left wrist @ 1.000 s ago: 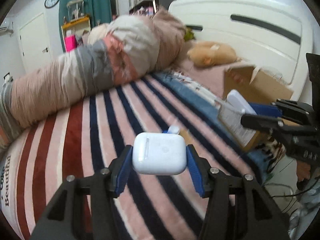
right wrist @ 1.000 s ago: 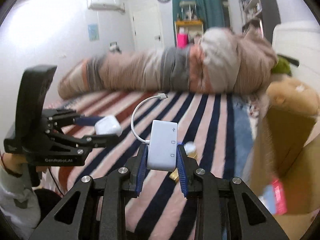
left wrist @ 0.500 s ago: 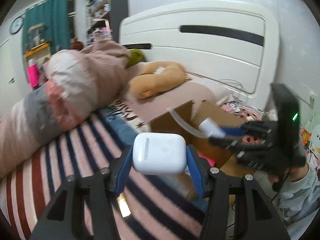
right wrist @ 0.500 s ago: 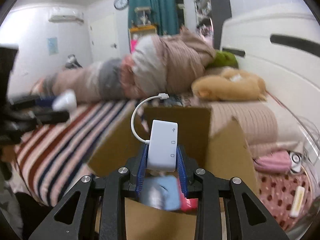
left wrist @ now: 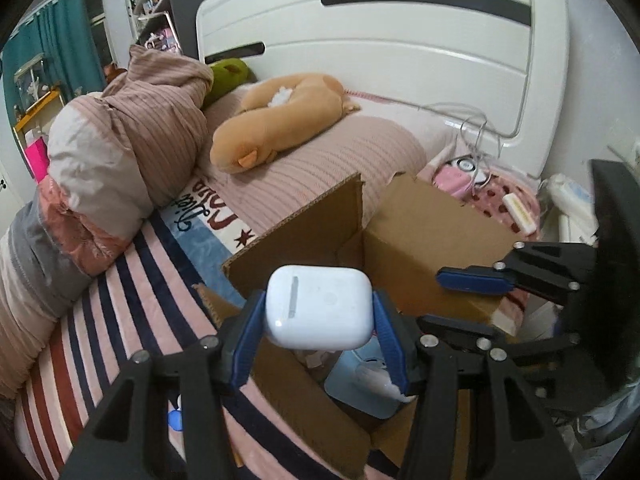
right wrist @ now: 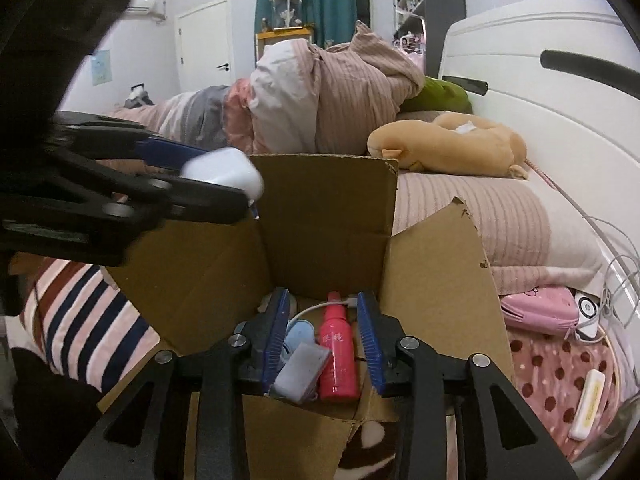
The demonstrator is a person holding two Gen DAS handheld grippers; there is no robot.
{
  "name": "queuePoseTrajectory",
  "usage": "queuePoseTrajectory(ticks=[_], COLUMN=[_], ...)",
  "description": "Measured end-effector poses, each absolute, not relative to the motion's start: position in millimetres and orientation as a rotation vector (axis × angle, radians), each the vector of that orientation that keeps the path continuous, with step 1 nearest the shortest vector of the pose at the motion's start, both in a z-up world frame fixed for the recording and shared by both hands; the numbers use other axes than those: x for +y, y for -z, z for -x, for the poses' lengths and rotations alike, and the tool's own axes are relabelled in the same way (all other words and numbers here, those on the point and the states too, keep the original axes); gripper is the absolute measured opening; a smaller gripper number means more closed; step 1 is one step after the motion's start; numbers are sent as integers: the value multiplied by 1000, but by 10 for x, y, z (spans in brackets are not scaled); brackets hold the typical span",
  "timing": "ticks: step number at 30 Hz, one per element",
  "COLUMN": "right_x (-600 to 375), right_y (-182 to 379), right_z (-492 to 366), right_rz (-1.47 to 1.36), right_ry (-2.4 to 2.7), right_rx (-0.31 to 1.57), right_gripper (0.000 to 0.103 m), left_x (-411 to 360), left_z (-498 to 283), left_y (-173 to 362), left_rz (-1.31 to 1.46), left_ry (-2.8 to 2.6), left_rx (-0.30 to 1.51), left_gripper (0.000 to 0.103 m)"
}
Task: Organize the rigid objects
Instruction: 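Carry the adapter and AirPods case into the box while both grippers release, then grasp the gold power bank with the right gripper while the left grasps the lens case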
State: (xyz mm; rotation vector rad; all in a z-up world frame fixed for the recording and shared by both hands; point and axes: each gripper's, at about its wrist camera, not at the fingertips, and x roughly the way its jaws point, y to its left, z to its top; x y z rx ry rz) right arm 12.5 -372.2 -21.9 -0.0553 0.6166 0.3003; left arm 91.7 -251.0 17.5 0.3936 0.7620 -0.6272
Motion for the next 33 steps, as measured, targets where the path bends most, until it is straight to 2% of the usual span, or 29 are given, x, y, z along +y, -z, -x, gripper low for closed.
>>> queuePoseTrajectory(ticks=[5,7,8,11,14,23,33], right_x=[-3719,-3712,-3705,-3671,-3615,-3230,-2051], right_y=[219,213,206,181,144,-127,-108], right_z=[-123,-119,-117,-104,-81,33,-74], right_rz=[53,52,52,62,67,44,65], right_ry=[-302,-304,-305,-303,-307,-397,-620], right_rx=[619,622,623,618,614,547,596], right_gripper=[32,33,34,42,42,42,42], left_x=[-2591,-2588,-2577,-2496,-2333,-1391,-182], left_z=[-1080,-1101,-1108,-1093,-1047,-848,-877], left_y=[-62,-75,-85,-143,-231,-351,214], left_rz=[-418,-408,-401,-374,-345,-237,-147], left_ry=[604,605,605,603,595,478,321], left_rx=[794,790,786,770,745,693,752], left_gripper=[50,55,58,59,59,66,66])
